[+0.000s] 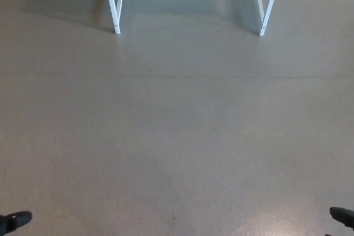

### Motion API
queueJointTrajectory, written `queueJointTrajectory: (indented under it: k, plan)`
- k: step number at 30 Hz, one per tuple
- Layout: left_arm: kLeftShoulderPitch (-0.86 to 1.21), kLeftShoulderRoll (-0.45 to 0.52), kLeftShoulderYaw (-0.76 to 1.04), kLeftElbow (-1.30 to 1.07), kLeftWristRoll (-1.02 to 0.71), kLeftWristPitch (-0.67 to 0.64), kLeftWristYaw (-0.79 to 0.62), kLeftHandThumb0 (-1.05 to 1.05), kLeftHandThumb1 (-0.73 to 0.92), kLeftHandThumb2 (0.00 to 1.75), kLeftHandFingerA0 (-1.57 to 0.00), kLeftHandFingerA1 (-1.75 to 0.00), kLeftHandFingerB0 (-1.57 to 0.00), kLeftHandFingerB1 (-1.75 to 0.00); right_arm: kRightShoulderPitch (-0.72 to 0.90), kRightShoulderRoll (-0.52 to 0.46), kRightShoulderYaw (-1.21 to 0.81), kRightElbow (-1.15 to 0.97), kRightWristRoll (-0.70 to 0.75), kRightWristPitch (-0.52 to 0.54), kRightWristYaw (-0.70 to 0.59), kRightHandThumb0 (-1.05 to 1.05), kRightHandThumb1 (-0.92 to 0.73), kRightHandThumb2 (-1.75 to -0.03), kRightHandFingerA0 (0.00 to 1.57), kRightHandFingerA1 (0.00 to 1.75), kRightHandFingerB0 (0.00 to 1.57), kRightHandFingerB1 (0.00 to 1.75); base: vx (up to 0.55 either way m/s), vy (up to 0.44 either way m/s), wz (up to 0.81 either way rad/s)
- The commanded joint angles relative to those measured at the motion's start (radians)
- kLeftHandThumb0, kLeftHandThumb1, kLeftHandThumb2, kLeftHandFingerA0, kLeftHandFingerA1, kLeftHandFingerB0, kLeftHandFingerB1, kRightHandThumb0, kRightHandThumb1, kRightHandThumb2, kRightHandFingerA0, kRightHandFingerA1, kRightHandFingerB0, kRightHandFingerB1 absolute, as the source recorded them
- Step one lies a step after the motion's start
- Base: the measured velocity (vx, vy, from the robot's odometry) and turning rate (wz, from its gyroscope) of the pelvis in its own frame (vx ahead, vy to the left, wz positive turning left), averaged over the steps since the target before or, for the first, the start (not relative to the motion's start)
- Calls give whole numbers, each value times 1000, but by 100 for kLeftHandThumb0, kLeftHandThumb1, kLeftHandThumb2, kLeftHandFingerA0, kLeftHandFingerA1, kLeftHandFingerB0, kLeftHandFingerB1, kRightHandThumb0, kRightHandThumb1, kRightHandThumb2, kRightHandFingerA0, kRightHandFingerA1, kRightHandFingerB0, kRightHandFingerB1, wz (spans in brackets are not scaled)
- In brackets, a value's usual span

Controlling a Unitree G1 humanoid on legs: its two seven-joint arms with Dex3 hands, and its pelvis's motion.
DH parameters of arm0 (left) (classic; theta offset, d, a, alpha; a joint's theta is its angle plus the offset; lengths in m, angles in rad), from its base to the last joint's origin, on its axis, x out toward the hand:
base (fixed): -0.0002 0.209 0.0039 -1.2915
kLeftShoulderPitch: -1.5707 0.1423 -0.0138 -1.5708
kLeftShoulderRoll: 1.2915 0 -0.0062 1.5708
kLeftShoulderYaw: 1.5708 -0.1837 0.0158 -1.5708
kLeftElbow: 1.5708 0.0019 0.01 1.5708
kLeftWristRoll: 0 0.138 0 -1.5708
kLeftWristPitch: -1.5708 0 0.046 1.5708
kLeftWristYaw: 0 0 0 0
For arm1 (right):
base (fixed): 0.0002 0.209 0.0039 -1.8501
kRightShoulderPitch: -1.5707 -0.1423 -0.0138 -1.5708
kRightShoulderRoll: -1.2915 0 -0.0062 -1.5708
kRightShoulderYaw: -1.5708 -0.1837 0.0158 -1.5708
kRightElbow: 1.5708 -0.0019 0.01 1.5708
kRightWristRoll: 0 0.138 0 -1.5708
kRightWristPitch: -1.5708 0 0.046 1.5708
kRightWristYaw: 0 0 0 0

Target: The robot walk towards a table in front and then pushes a layer of a file tray back to its original position using its right hand

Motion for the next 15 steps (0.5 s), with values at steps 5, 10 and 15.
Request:
queueJointTrajectory:
  k: [5, 10, 15]
  plan:
    - [43, 29, 17, -15, -73, 21, -106, -26, 47, 61, -49, -45, -48, -43, 43, -5, -9, 4, 37, -64, 49, -39, -48, -70, 50, 50, 39, 47, 0, 0, 0]
    - [75, 25, 15, -14, -71, 10, -101, -18, 48, 54, -55, -43, -52, -39, 70, -4, -8, 28, 38, -91, 63, -37, -48, -69, 50, 51, 39, 47, 59, -13, 7]
    - [101, 31, 2, 14, -68, -16, -127, -22, 48, 54, -51, -42, -50, -39, 106, -9, 0, 42, 27, -118, 65, -38, -47, -69, 51, 51, 40, 47, -82, 17, 9]
